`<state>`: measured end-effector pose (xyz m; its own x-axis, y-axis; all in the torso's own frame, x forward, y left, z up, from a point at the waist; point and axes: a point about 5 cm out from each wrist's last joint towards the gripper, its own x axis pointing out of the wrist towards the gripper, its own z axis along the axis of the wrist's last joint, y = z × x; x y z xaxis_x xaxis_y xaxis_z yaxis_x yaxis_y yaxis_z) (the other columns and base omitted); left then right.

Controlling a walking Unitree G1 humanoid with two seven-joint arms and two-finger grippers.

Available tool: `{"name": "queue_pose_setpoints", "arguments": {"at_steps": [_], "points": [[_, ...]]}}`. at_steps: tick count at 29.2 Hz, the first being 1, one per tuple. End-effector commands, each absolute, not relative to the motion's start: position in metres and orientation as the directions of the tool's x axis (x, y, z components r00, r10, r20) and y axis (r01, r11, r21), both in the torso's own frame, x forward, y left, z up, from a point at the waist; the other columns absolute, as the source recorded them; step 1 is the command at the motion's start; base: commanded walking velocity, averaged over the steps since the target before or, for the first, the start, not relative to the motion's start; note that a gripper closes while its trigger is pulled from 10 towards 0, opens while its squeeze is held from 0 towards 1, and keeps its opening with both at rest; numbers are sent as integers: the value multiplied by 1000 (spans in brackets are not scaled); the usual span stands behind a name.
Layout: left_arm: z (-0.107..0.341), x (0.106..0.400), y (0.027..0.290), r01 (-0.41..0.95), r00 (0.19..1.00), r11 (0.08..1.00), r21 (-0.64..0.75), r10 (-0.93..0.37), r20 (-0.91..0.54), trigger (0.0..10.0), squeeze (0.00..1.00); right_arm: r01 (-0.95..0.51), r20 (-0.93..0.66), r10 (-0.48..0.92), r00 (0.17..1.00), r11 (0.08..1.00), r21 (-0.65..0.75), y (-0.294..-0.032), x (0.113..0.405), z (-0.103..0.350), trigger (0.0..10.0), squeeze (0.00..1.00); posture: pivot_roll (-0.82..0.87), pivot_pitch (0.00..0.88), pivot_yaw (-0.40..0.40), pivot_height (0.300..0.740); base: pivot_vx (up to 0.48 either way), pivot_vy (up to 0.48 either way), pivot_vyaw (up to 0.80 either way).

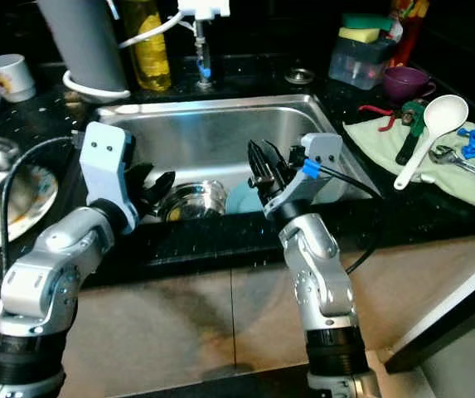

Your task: Kitchen organization

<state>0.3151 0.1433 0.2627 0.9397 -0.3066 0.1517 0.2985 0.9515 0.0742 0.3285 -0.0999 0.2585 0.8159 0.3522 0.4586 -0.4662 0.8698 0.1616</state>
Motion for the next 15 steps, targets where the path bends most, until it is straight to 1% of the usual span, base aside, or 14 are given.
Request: {"name": "queue_pose_setpoints", "arguments": {"at_steps": [1,5,15], "points": [[260,313,142,306,938,949,80,-315,145,10000,0,-465,446,353,823,868,171,-101,327,255,10000,0,-39,156,-14,740,-375,0,0],[261,314,142,303,938,949,83,-312,148,10000,0,-465,438,357,825,869,168,-101,325,256,10000,0,-40,155,-15,740,-338,0,0],[256,312,146,289,946,951,108,-301,119,10000,0,-478,412,381,827,863,162,-97,321,254,10000,0,-40,155,-15,740,0,0,0]]}}
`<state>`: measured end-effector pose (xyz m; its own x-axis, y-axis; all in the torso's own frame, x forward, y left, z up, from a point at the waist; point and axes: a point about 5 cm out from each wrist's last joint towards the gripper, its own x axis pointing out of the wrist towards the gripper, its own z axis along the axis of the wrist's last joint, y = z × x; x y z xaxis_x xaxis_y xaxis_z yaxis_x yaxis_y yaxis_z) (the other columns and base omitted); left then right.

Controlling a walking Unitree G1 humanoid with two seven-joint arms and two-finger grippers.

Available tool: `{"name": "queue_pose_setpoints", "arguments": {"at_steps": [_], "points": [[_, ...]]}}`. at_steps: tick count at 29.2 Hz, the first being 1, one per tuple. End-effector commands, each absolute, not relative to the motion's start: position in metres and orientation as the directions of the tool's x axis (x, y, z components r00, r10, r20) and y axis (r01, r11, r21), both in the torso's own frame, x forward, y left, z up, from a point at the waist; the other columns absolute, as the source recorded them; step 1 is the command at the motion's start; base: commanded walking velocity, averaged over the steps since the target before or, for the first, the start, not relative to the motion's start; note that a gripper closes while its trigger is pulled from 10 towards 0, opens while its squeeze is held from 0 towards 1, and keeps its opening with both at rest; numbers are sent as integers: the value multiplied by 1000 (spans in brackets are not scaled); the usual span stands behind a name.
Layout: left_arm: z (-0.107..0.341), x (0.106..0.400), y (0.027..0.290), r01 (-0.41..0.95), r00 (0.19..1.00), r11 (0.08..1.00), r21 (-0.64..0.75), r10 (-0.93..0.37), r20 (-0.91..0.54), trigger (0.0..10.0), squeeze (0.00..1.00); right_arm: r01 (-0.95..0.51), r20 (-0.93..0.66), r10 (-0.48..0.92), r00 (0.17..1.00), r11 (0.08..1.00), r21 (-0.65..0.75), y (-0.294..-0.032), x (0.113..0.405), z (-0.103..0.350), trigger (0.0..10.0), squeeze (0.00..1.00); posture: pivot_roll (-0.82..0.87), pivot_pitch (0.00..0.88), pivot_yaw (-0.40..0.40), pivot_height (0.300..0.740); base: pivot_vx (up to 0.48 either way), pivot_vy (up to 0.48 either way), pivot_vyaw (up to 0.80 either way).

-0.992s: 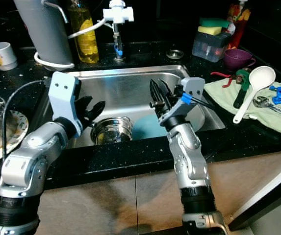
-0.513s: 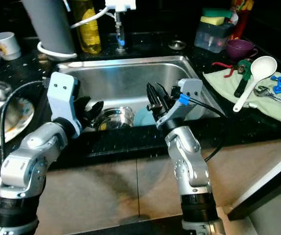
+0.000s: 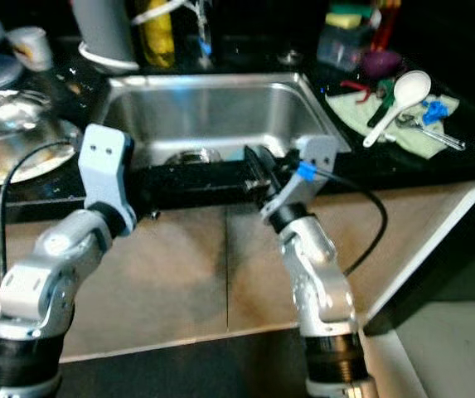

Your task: Kitchen organization

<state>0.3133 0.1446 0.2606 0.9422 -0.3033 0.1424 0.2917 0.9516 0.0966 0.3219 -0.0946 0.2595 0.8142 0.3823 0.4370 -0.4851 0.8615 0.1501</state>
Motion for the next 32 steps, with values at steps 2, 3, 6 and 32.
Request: {"name": "queue_pose_setpoints", "arguments": {"at_steps": [2,3,6,32], "points": [[254,311,147,297,945,948,116,-309,109,10000,0,-482,402,388,830,861,164,-96,319,252,10000,0,-41,148,-26,740,0,0,0],[253,311,147,299,945,947,119,-311,105,10000,0,-483,396,391,831,860,165,-96,319,250,10000,0,-41,148,-26,740,0,0,0],[251,310,148,304,944,945,122,-316,94,10000,0,-487,385,398,833,857,166,-95,317,248,10000,0,-41,148,-26,740,0,0,0],[97,261,137,493,816,841,223,-357,-455,10000,0,-425,-320,409,855,905,24,-135,269,58,10000,0,-40,156,-24,740,0,0,0]]}}
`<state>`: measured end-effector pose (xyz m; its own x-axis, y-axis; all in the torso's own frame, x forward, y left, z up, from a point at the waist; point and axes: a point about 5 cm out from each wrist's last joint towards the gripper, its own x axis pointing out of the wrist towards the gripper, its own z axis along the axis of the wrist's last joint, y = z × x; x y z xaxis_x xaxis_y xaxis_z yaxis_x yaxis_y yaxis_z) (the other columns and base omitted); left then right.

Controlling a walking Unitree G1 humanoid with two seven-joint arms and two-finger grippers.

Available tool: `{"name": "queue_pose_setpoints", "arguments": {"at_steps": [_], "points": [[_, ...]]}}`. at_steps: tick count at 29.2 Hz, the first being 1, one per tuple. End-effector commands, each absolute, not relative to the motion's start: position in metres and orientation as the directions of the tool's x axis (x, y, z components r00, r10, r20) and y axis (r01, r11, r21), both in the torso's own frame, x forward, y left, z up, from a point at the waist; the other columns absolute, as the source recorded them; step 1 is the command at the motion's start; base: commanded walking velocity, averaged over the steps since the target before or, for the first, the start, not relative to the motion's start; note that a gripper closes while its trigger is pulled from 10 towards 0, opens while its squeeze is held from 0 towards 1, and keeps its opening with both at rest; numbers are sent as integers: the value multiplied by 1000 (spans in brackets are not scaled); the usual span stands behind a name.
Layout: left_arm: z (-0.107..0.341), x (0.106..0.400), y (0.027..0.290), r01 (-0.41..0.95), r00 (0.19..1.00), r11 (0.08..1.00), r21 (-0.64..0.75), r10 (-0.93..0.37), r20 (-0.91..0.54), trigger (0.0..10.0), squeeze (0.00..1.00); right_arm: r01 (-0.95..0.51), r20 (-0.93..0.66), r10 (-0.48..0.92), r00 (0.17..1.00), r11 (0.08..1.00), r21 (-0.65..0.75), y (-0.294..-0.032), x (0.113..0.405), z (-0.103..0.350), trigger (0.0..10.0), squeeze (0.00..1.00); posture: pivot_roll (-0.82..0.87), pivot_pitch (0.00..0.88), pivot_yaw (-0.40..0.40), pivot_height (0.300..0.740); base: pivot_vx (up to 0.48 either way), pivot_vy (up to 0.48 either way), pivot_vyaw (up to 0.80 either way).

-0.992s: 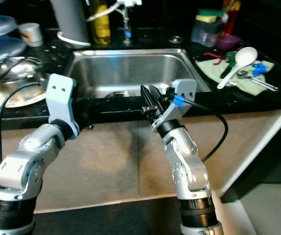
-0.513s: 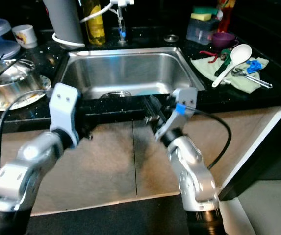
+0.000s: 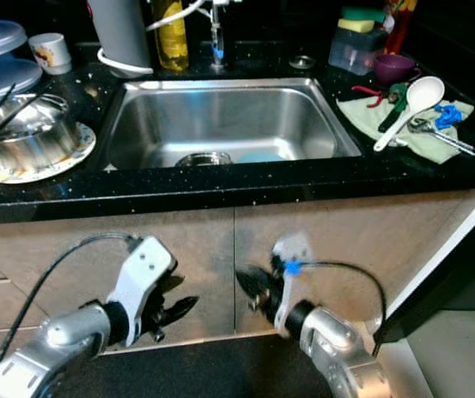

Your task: Kitchen organization

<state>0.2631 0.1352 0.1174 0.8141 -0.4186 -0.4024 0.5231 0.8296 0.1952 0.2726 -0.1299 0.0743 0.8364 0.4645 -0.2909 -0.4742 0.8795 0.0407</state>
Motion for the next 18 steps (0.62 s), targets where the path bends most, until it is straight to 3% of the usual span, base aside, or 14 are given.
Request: {"name": "queue_pose_setpoints", "arguments": {"at_steps": [1,5,7,11,18], "points": [[87,262,138,465,827,850,247,-317,-464,10000,0,-379,-341,371,864,924,48,-137,268,46,10000,0,-40,156,-24,740,0,0,0],[63,263,135,419,852,876,240,-288,-438,10000,0,-273,-431,276,859,959,71,-142,260,14,10000,0,-37,153,-33,740,0,0,0],[29,255,144,323,857,929,180,-206,-472,10000,0,-216,-488,203,849,976,31,-145,252,-6,10000,0,-37,151,-35,740,0,0,0],[-6,240,157,260,812,953,152,-131,-569,10000,0,-192,-521,175,835,981,21,-145,247,-17,10000,0,-40,152,-35,740,0,0,0],[-17,233,158,284,796,947,147,-147,-586,10000,0,-203,-534,189,824,979,33,-142,242,-29,10000,0,-43,152,-29,740,0,51,0]]}}
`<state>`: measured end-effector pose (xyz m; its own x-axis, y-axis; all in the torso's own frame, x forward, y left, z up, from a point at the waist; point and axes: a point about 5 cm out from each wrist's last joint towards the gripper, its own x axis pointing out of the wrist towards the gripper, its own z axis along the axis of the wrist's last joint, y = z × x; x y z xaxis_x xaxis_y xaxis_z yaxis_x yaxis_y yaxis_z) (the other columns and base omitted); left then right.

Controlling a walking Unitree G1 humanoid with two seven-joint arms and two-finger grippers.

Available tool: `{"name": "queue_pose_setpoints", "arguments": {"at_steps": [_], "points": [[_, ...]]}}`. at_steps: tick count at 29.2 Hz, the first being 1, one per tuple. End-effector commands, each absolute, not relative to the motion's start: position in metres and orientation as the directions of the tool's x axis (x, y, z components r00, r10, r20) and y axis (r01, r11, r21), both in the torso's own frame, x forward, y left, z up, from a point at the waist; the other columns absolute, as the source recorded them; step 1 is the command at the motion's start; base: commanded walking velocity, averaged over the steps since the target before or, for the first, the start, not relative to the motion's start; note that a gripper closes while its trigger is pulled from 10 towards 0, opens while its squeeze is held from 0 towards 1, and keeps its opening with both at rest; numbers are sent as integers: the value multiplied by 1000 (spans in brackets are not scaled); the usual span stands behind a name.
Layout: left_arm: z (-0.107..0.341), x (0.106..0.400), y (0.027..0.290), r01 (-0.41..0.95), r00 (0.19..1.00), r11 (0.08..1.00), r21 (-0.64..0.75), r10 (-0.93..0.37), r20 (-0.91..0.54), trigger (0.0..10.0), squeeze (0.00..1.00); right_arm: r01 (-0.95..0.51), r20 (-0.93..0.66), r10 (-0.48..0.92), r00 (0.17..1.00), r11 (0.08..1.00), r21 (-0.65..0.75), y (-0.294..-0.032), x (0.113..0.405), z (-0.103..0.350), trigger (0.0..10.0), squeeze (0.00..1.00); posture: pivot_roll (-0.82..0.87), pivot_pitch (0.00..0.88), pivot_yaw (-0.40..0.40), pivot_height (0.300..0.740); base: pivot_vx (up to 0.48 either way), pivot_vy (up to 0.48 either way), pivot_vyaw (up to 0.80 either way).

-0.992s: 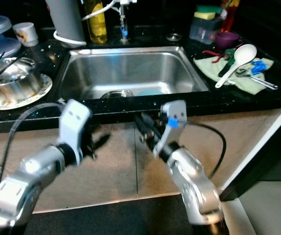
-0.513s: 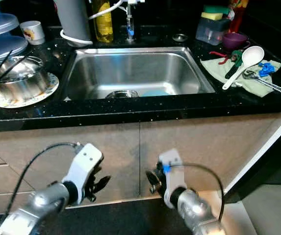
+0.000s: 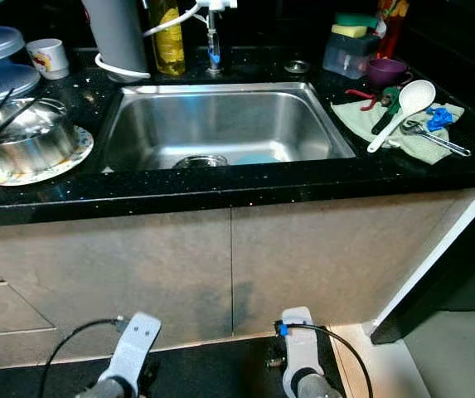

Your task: Kitchen organization

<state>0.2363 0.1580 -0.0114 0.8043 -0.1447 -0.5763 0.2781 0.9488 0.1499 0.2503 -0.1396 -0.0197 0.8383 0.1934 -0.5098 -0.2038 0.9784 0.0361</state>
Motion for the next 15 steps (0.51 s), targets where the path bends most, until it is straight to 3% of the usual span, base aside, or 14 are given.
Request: {"name": "queue_pose_setpoints", "arguments": {"at_steps": [1,15], "points": [[-17,233,158,284,796,947,147,-147,-586,10000,0,-203,-534,189,824,979,33,-142,242,-29,10000,0,-43,152,-29,740,0,360,0],[-16,248,155,256,828,958,131,-147,-541,10000,0,-180,-533,179,827,982,51,-138,239,-37,10000,0,-39,154,-25,740,0,390,0]]}}
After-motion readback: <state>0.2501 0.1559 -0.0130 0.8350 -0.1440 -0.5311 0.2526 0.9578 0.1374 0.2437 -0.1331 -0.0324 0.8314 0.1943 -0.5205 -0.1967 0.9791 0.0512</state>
